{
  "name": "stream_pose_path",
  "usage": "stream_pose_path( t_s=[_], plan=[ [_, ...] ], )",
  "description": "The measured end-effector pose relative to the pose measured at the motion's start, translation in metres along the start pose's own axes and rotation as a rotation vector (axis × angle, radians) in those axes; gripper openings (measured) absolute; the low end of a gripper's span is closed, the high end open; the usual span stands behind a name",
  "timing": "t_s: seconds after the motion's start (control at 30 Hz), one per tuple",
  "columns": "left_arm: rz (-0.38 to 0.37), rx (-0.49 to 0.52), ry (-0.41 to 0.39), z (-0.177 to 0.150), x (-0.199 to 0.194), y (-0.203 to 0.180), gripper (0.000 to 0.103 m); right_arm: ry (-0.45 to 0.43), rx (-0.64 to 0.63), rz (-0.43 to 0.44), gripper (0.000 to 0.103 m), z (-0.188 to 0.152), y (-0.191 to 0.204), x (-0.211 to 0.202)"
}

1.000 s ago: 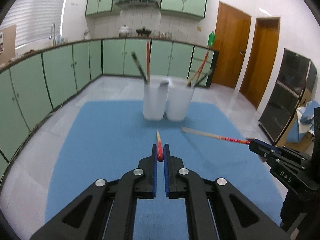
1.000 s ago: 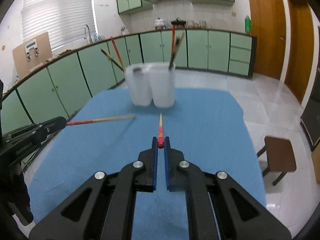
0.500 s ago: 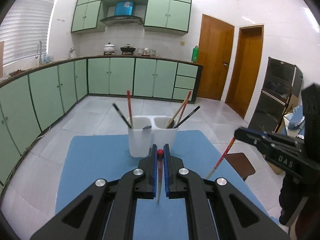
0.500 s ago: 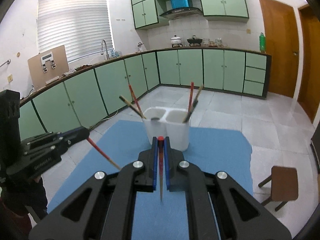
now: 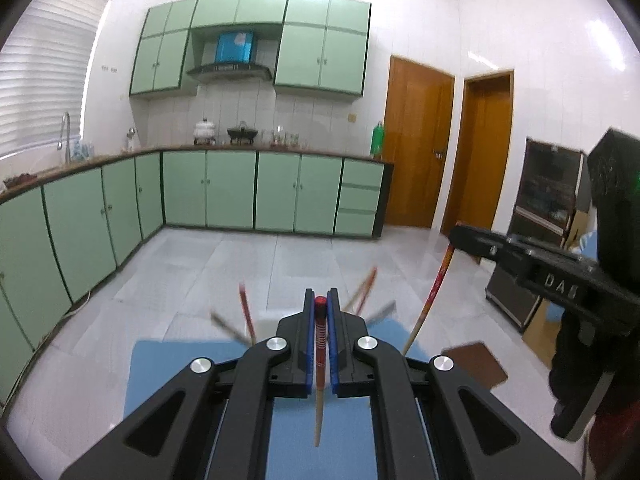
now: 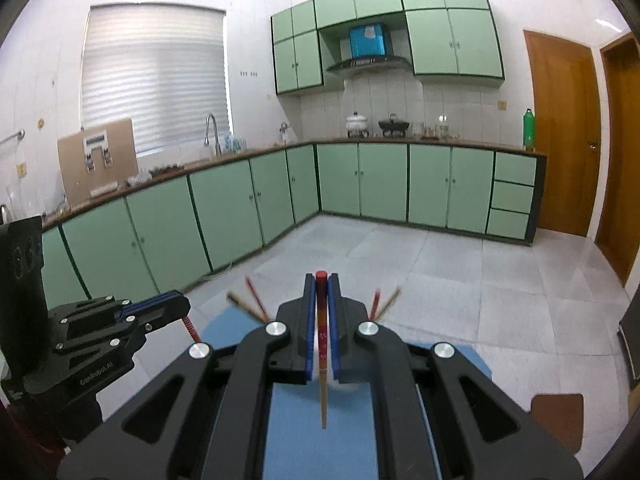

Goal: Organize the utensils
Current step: 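Carry chopstick to caddy with left tool while right tool carries its chopstick, then open left tool over caddy while right tool opens, dropping both chopsticks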

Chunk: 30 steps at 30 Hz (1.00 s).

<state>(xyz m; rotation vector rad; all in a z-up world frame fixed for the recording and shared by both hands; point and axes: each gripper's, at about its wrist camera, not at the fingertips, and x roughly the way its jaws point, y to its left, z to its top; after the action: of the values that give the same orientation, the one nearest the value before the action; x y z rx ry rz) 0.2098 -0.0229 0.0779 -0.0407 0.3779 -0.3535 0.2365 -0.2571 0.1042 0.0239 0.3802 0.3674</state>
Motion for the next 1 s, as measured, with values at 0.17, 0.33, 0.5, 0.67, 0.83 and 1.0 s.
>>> stream_pose_path(
  t_s=[0.17,0.33,0.5,0.67,0.83,1.0],
  plan=[
    [0.005,-0.006,-0.107,0.050,0.017,0.009,0.006,-0.058,0.004,-0.018,0.005,0.035,-0.013,0.024],
    [0.028,-0.004,-0.158,0.075,0.048,0.020,0.006,-0.101,0.008,-0.045,0.005,0.052,-0.028,0.055],
    [0.044,-0.007,-0.107,0.062,0.089,0.029,0.006,-0.048,0.034,-0.061,0.005,0.041,-0.043,0.101],
    [0.060,-0.014,-0.019,0.033,0.127,0.041,0.006,0.002,0.037,-0.063,0.005,0.017,-0.047,0.128],
    [0.065,-0.013,0.046,0.011,0.149,0.046,0.006,0.049,0.040,-0.066,0.005,-0.004,-0.045,0.144],
    [0.068,-0.010,0.085,0.003,0.157,0.048,0.007,0.089,0.047,-0.067,0.008,-0.017,-0.043,0.149]
  ],
)
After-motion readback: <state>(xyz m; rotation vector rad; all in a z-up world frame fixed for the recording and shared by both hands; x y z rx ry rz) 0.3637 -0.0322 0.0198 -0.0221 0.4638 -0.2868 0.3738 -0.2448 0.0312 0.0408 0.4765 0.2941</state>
